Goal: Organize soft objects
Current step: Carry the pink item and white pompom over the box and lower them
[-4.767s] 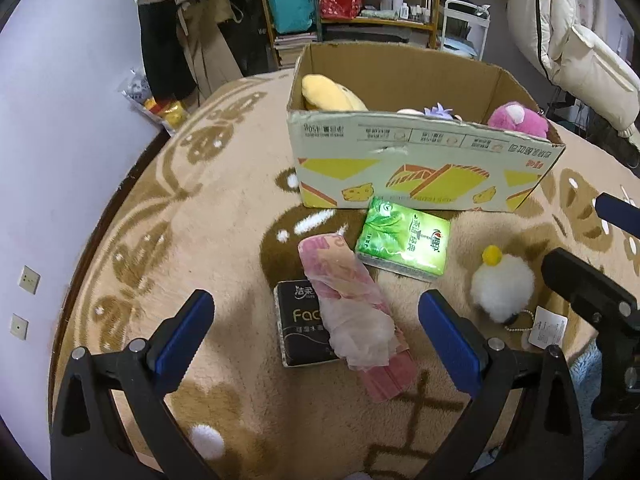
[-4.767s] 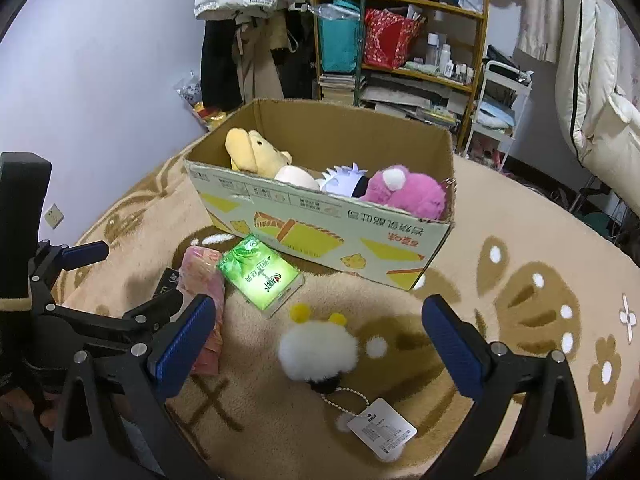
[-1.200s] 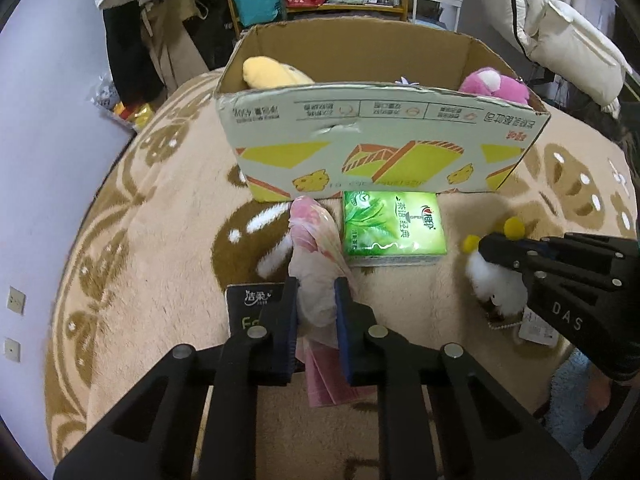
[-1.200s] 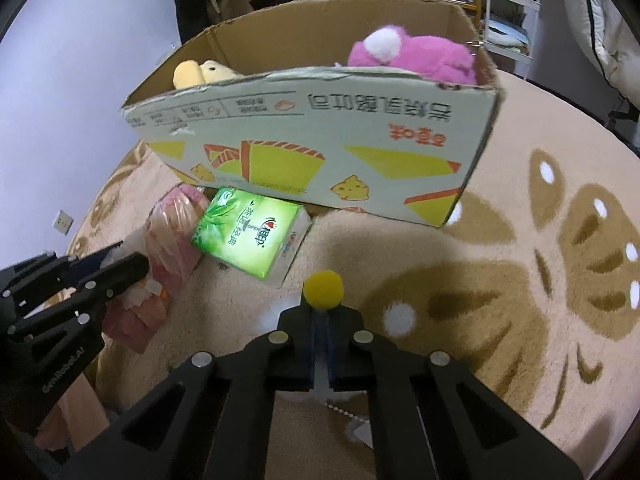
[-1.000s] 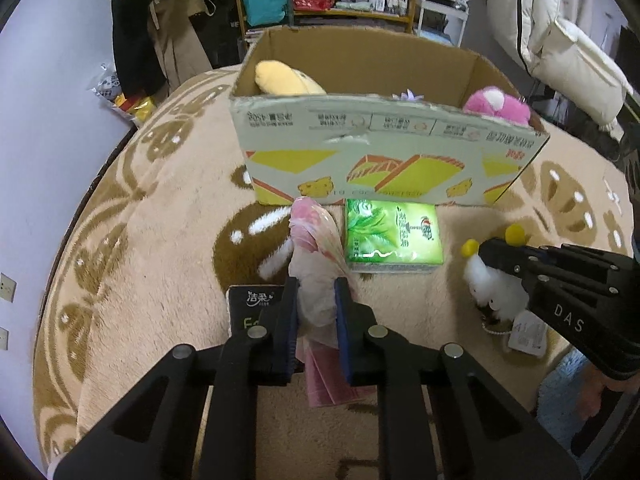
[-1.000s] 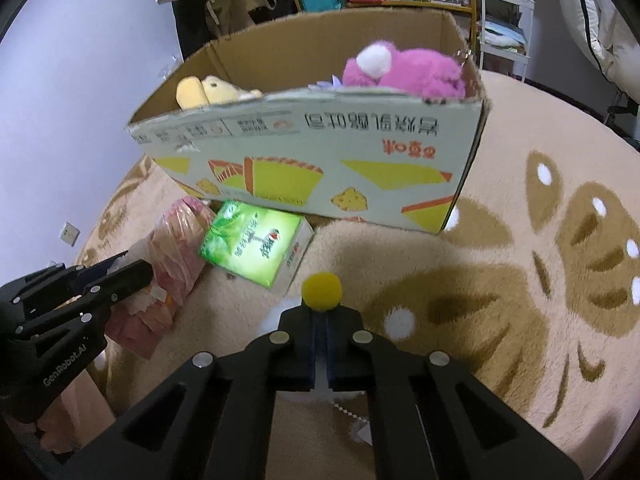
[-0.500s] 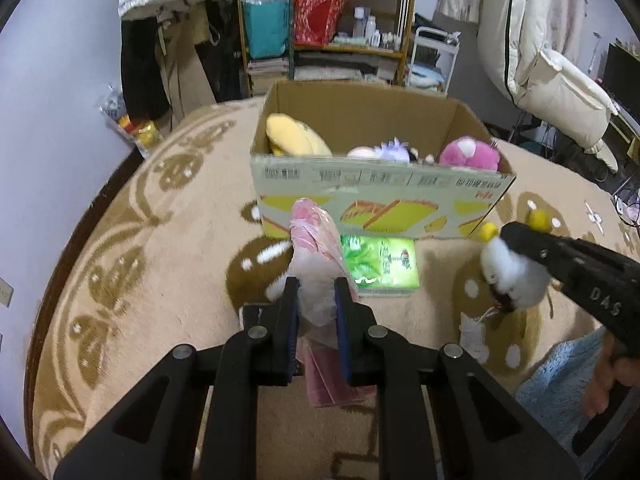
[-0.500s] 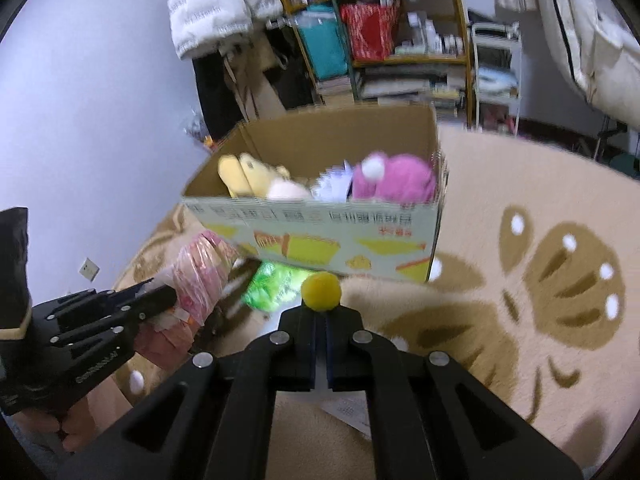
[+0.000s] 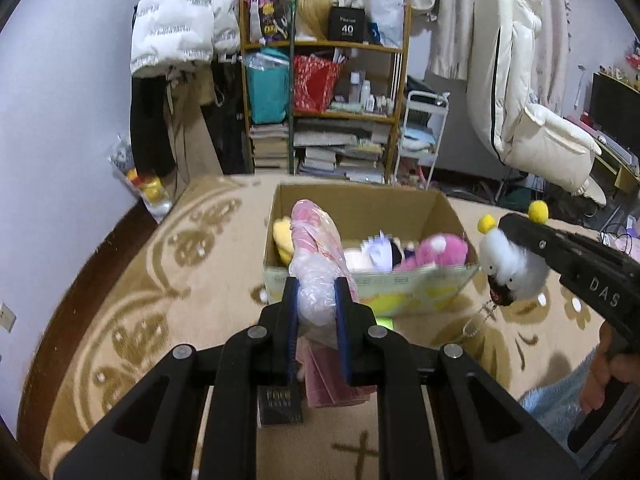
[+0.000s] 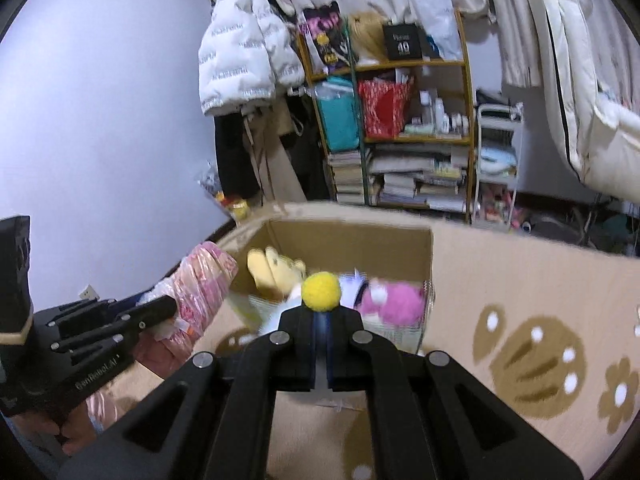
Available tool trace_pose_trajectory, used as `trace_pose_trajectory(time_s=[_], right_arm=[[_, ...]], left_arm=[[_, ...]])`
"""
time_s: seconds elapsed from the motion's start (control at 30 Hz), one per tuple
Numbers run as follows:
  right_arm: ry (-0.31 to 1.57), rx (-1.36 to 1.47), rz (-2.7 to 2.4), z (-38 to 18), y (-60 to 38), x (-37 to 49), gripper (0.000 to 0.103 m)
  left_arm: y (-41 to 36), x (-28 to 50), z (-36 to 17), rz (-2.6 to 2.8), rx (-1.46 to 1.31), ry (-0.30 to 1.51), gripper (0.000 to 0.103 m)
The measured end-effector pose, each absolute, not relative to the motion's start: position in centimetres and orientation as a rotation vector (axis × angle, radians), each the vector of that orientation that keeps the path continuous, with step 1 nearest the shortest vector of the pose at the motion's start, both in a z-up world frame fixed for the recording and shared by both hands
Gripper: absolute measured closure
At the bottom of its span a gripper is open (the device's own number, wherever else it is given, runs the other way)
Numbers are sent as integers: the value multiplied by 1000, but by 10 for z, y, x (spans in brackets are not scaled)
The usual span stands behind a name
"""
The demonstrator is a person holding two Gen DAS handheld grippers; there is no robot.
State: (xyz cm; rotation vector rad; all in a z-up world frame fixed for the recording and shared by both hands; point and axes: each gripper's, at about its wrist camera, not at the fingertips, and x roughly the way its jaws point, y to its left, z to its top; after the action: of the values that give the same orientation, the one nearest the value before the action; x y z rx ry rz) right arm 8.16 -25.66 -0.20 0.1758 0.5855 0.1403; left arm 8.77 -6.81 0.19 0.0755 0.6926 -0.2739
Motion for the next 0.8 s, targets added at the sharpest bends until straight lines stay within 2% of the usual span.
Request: trace_pose_trajectory(time_s=[0.43,0.8], right_arm=[[498,72,143,47,-257,143,99],[555,129,137,26,-269,192,99]], left_arm=[[-85,146,27,-240,119,615,88],[-104,199,0,-273,100,683,88]])
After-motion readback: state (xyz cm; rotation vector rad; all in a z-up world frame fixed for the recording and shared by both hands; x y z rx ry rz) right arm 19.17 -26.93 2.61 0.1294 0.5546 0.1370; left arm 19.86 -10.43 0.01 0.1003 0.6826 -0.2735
